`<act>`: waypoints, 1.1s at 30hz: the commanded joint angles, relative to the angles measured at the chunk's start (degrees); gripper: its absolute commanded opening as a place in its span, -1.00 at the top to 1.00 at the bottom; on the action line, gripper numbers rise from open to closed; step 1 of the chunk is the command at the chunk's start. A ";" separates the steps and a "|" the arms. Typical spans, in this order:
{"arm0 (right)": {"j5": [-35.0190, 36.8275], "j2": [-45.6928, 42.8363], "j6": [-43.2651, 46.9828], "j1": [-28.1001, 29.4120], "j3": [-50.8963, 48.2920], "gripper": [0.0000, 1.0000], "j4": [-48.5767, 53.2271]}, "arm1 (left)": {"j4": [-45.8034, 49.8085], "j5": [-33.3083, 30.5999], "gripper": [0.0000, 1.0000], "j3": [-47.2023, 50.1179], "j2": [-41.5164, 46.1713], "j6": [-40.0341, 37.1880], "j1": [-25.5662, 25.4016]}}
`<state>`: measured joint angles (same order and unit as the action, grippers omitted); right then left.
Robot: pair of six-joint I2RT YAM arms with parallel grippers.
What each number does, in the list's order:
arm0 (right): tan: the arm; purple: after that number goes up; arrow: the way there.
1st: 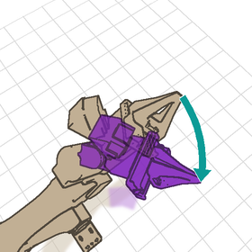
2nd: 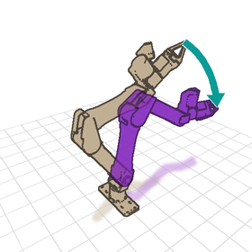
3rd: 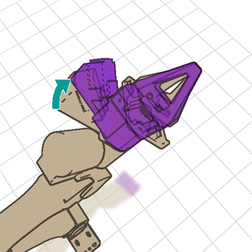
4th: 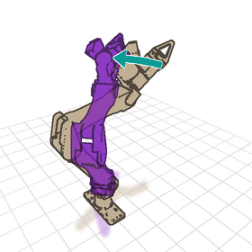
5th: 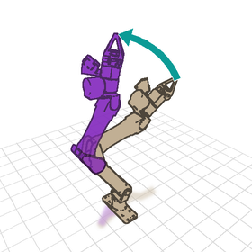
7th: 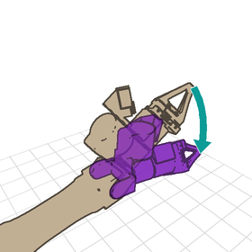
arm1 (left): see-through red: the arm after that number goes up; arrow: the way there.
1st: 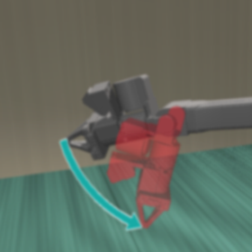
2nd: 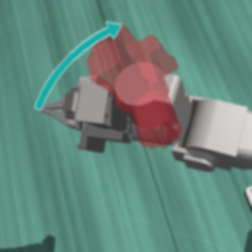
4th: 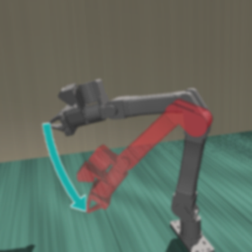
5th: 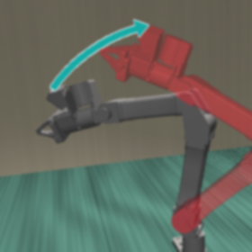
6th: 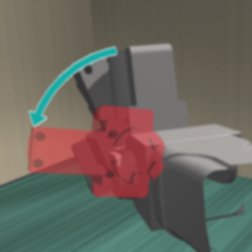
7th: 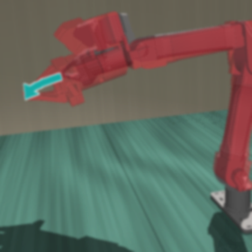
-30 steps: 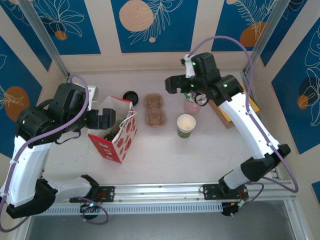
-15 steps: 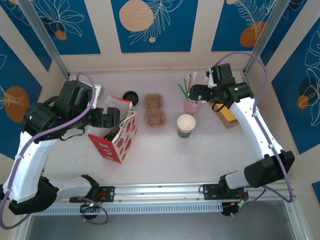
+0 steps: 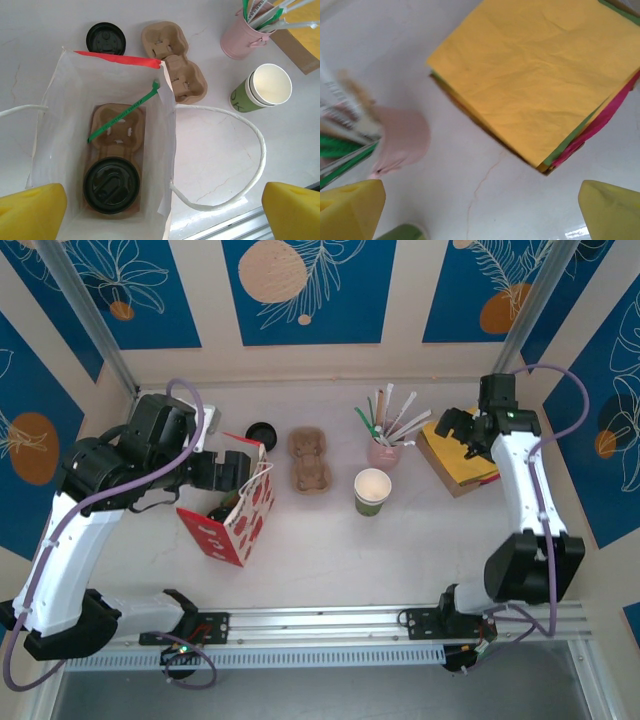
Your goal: Pack the takeout coffee
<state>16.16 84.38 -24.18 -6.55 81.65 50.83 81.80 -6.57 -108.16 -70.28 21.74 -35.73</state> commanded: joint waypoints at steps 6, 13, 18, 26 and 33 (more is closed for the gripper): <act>2.91 14.95 -2.44 -3.24 5.93 -1.00 -2.58 | -0.68 1.49 -1.00 -0.94 0.06 -2.14 0.57; 3.44 26.95 -2.05 -3.82 13.44 -0.98 -1.77 | -1.51 2.00 -1.00 0.71 -0.12 -2.06 0.56; 3.17 33.31 -2.42 -4.02 17.61 -0.98 -1.12 | -1.12 1.65 -1.00 0.37 -0.73 -2.23 0.54; 3.07 38.84 -1.76 -4.34 22.07 -0.98 1.21 | -0.50 0.94 -1.00 0.03 -1.07 -2.19 0.51; 2.09 38.17 -0.96 -4.79 18.90 -0.77 0.21 | -0.35 0.70 -1.00 0.39 -1.08 -2.21 0.57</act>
<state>18.90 122.87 -25.39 -10.79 101.75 50.33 81.17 -5.56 -107.81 -71.48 20.47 -35.73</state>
